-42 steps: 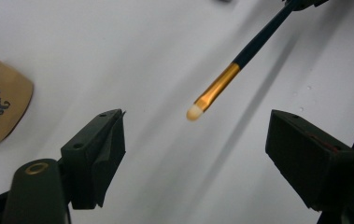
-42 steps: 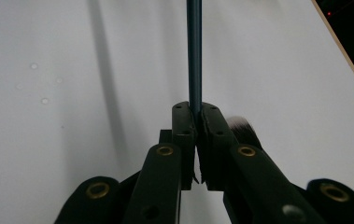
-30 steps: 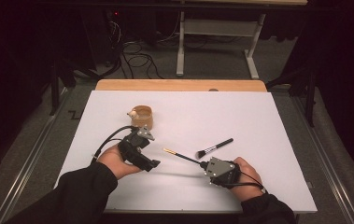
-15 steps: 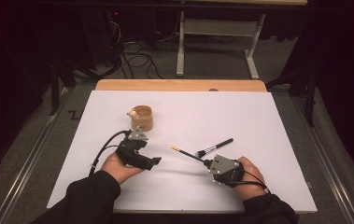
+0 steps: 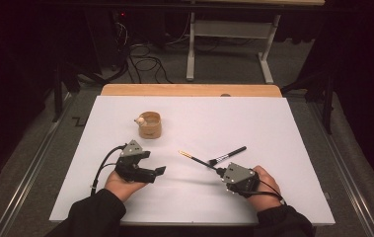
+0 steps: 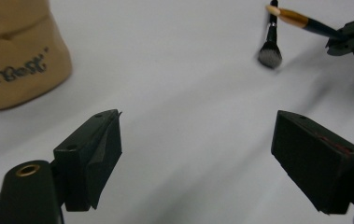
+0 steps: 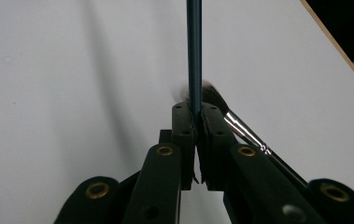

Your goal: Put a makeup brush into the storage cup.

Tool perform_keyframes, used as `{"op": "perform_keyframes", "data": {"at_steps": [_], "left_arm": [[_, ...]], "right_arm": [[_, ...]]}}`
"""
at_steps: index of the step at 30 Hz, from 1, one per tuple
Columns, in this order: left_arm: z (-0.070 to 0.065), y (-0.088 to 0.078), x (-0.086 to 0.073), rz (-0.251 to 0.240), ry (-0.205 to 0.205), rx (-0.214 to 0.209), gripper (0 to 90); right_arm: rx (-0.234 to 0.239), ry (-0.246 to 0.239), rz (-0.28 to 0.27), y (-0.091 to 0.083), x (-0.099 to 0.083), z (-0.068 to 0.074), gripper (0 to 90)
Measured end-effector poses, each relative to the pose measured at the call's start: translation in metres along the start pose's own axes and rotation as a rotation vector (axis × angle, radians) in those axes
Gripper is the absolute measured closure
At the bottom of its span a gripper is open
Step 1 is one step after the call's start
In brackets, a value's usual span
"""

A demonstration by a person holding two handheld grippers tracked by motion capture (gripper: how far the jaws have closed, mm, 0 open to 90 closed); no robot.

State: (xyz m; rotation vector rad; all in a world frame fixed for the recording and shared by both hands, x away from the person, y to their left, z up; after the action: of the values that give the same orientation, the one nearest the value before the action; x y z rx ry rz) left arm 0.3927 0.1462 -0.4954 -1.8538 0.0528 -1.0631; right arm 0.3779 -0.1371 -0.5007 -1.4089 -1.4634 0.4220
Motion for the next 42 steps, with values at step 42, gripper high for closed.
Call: {"op": "perform_keyframes", "data": {"at_steps": [42], "left_arm": [[-0.005,-0.004,-0.001,-0.118,0.036,-0.024,18.7]], "right_arm": [[0.011,0.281,-0.26,-0.016,0.011,-0.013,87.4]]}}
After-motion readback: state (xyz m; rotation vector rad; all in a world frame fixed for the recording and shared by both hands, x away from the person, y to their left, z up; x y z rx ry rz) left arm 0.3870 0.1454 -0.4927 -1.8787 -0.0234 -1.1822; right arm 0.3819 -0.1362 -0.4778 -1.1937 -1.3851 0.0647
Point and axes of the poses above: each handheld gripper's, and its own axes: y roughly forward along the jaws, x roughly out of its top, z roughly to its left, the point moved 6 cm from there along y, roughly forward along the jaws, and after that the axes turned 15 degrees about z, right-handed, at the moved point
